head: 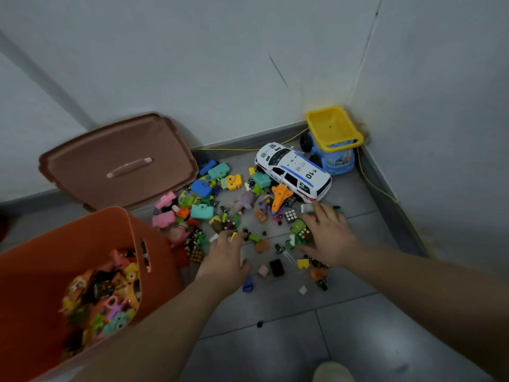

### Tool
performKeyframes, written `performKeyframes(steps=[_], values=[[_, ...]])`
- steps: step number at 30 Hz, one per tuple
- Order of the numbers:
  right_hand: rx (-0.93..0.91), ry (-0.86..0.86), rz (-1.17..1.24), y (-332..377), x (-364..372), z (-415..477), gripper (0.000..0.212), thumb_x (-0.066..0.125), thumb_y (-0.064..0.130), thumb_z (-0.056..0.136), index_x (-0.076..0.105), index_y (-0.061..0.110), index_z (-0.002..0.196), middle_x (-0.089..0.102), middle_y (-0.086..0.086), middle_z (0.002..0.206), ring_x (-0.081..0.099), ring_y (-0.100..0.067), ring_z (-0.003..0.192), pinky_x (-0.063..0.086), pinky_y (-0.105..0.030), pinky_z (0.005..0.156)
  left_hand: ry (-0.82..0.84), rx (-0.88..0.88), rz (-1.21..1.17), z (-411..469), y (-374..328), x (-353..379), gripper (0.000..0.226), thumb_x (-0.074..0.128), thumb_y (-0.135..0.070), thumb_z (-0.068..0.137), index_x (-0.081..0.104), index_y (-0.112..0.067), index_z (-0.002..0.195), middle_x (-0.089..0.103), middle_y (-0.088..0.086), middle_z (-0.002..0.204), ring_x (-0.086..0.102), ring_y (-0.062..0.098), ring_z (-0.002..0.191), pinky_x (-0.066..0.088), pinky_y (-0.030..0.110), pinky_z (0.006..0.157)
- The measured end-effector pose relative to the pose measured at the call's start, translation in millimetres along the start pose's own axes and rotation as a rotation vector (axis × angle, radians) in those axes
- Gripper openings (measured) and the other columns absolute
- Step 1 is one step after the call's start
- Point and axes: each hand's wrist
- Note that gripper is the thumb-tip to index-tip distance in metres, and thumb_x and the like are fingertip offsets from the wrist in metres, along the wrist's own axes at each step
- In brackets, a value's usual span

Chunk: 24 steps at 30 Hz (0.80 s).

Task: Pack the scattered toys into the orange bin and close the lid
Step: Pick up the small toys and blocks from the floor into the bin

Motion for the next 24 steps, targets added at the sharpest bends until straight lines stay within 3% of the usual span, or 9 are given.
performKeyframes(steps=[3, 5, 8, 13, 17, 21, 24], values=[[0.090, 0.034, 0.048, -9, 10, 2, 0.093, 0.055, 0.074, 0.081, 0.015, 0.032, 0.154, -0.005, -0.012, 0.165, 0.003, -0.036, 0.151, 0.018, -0.059, 0.117, 0.105, 0.005, -0.014, 0, 1, 15, 0.062, 0.054, -0.038, 0.095, 0.026, -0.030, 0.150, 0.021, 0.006, 0.152, 0.036, 0.030, 0.135, 0.048, 0.043, 0.099], [0.170, 0.066, 0.063, -14, 14, 6, 0.099, 0.057, 0.077, 0.079, 0.006, 0.037, 0.154, -0.012, -0.008, 0.164, -0.001, -0.040, 0.151, 0.020, -0.068, 0.112, 0.153, -0.005, -0.031, 0, 2, 21, 0.063, 0.055, -0.039, 0.094, 0.026, -0.032, 0.150, 0.020, 0.005, 0.151, 0.042, 0.031, 0.131, 0.049, 0.043, 0.096], [0.284, 0.145, 0.166, -21, 17, 16, 0.108, 0.058, 0.080, 0.076, -0.008, 0.044, 0.153, -0.023, -0.004, 0.162, -0.014, -0.045, 0.149, 0.022, -0.074, 0.109, 0.186, -0.041, -0.061, -1, 4, 30, 0.066, 0.057, -0.040, 0.092, 0.025, -0.033, 0.150, 0.021, 0.006, 0.153, 0.036, 0.031, 0.136, 0.043, 0.046, 0.105], [0.425, 0.236, 0.501, -22, 21, 18, 0.111, 0.069, 0.073, 0.073, 0.001, 0.045, 0.156, -0.023, -0.008, 0.163, -0.001, -0.048, 0.149, 0.024, -0.055, 0.117, 0.197, -0.129, -0.102, -3, 1, 42, 0.075, 0.058, -0.040, 0.091, 0.016, -0.031, 0.154, 0.009, 0.008, 0.161, 0.025, 0.036, 0.144, 0.037, 0.050, 0.111], [0.350, 0.219, 0.603, 6, 24, 16, 0.101, 0.073, 0.060, 0.078, 0.013, 0.042, 0.156, -0.018, -0.005, 0.164, 0.007, -0.043, 0.150, 0.026, -0.051, 0.118, 0.203, -0.135, -0.122, -6, -7, 47, 0.079, 0.059, -0.036, 0.092, 0.013, -0.030, 0.155, 0.003, 0.009, 0.162, 0.024, 0.036, 0.145, 0.036, 0.046, 0.112], [0.162, 0.196, 0.701, 26, 28, 12, 0.096, 0.075, 0.049, 0.080, 0.018, 0.036, 0.156, -0.007, -0.004, 0.166, 0.016, -0.036, 0.151, 0.028, -0.045, 0.119, 0.171, -0.127, -0.130, -8, -12, 59, 0.074, 0.056, -0.036, 0.092, 0.017, -0.028, 0.154, 0.014, 0.014, 0.158, 0.028, 0.038, 0.141, 0.036, 0.046, 0.111], [-0.004, 0.177, 0.561, 20, 29, 4, 0.097, 0.072, 0.058, 0.079, 0.016, 0.037, 0.156, -0.006, -0.001, 0.166, 0.012, -0.034, 0.152, 0.027, -0.049, 0.119, 0.193, -0.101, -0.096, -14, -15, 67, 0.074, 0.056, -0.036, 0.092, 0.017, -0.028, 0.154, 0.014, 0.013, 0.157, 0.026, 0.036, 0.141, 0.035, 0.047, 0.111]])
Point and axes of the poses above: each hand's wrist, its own z-axis towards the middle knuckle, its own x-axis out of the palm, y = z × x
